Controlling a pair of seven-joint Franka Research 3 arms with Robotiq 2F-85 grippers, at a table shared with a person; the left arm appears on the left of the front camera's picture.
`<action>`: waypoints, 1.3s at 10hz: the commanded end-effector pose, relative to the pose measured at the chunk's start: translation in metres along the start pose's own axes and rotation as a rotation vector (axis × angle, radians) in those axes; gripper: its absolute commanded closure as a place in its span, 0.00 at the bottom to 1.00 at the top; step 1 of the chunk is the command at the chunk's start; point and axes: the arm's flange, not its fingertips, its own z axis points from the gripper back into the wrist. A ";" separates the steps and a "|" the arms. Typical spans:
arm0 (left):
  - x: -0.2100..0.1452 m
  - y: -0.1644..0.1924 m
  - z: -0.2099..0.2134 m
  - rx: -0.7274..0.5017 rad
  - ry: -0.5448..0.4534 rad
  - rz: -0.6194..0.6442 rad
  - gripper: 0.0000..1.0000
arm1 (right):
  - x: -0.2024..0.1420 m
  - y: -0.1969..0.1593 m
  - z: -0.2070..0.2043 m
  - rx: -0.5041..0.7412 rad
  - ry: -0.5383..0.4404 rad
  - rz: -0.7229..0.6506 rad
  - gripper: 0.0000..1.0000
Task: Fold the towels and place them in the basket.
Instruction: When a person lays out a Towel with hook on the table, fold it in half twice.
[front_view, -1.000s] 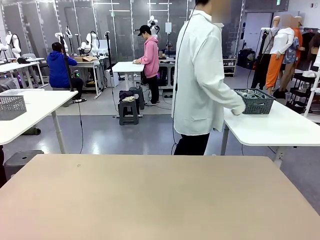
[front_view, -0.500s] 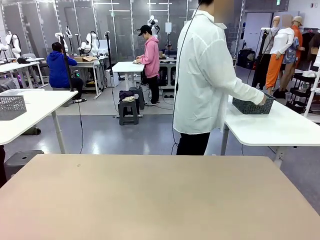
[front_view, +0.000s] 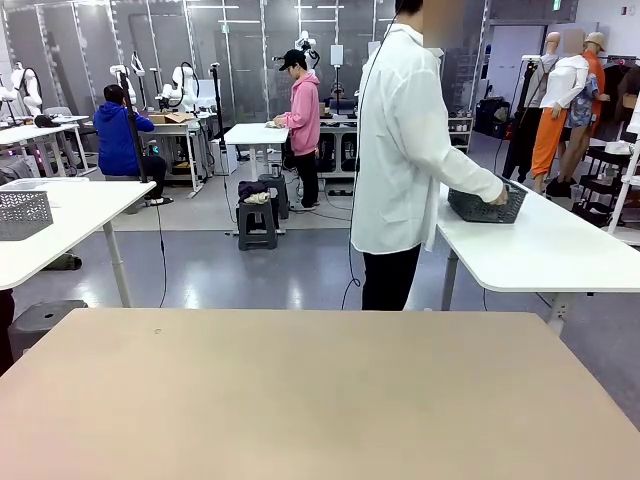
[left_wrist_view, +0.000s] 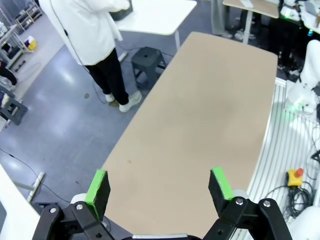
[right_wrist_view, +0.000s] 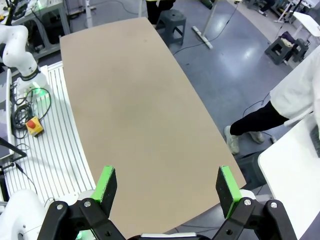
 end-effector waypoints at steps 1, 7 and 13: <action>0.006 -0.001 0.003 -0.023 0.066 0.033 0.00 | 0.002 -0.001 0.003 0.019 0.040 0.016 0.00; 0.005 0.000 0.002 -0.050 0.103 0.055 0.00 | -0.001 -0.002 0.001 0.052 0.066 0.010 0.00; 0.003 0.000 0.001 -0.075 0.105 0.075 0.00 | -0.004 -0.001 0.001 0.071 0.086 0.003 0.00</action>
